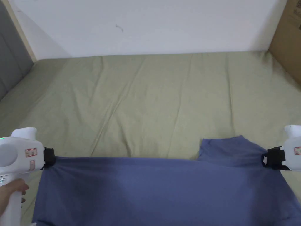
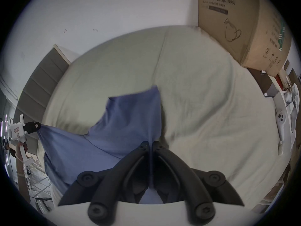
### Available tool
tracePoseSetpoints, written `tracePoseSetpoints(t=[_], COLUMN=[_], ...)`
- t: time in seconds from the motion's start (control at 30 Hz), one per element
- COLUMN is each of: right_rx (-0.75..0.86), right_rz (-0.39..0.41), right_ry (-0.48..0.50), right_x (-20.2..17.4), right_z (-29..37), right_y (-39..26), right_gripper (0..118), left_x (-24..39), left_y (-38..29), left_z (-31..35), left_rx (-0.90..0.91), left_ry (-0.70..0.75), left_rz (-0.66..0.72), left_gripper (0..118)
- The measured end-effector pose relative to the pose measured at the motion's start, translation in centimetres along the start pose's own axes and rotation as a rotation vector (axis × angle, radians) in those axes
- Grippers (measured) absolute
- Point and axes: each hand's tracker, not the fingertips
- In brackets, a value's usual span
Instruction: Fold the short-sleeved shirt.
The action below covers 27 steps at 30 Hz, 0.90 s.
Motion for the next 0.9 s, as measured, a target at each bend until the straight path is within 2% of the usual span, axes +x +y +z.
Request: tracePoseSetpoints(t=[0.2, 0.33, 0.43, 0.57, 0.6, 0.67, 0.7, 0.73, 0.77, 0.8, 0.9], right_rx=[0.072, 0.084, 0.031, -0.088, -0.111, -0.105, -0.092, -0.096, -0.082, -0.041, 0.049], right_rz=[0.040, 0.039, 0.052, 0.014, 0.009, 0.003, -0.011, -0.014, -0.002, -0.006, -0.011], right_ry=[0.033, 0.051, 0.028, 0.003, -0.021, -0.053, -0.084, -0.134, -0.165, -0.171, -0.133], right_x=[-0.4, -0.6, -0.9, -0.3, -0.1, -0.2, 0.4, 0.4, 0.3, 0.2, -0.7], right_z=[9.1, 13.5, 14.1, 11.5, 10.3, 8.9, 8.3, 8.2, 8.3, 8.9, 11.2], right_y=[-4.3, -10.3, -15.8, -22.4, -23.7, -25.2, -25.7, -25.7, -25.6, -25.4, -24.0], right_gripper=[4, 4, 4, 4, 5, 30, 39, 39, 68, 88, 88], left_x=[-1.5, -3.0, -4.0, -4.9, -5.0, -4.9, -4.8, -4.7, -4.8, -5.4, -5.9], left_y=[-3.9, -8.7, -12.9, -17.8, -18.9, -20.2, -20.7, -20.9, -21.0, -21.0, -19.9], left_z=[8.6, 12.7, 13.3, 11.2, 10.5, 9.5, 9.2, 9.2, 9.5, 9.9, 11.6], left_rx=[0.079, 0.099, 0.038, -0.075, -0.109, -0.136, -0.164, -0.160, -0.153, -0.138, -0.069], left_ry=[-0.027, -0.032, -0.004, 0.021, 0.020, 0.015, 0.051, 0.068, 0.060, 0.051, 0.008], left_rz=[-0.012, 0.001, 0.013, 0.024, 0.032, 0.047, 0.045, 0.038, 0.036, 0.041, 0.121], left_gripper=[2, 2, 2, 4, 16, 55, 64, 64, 90, 107, 105])
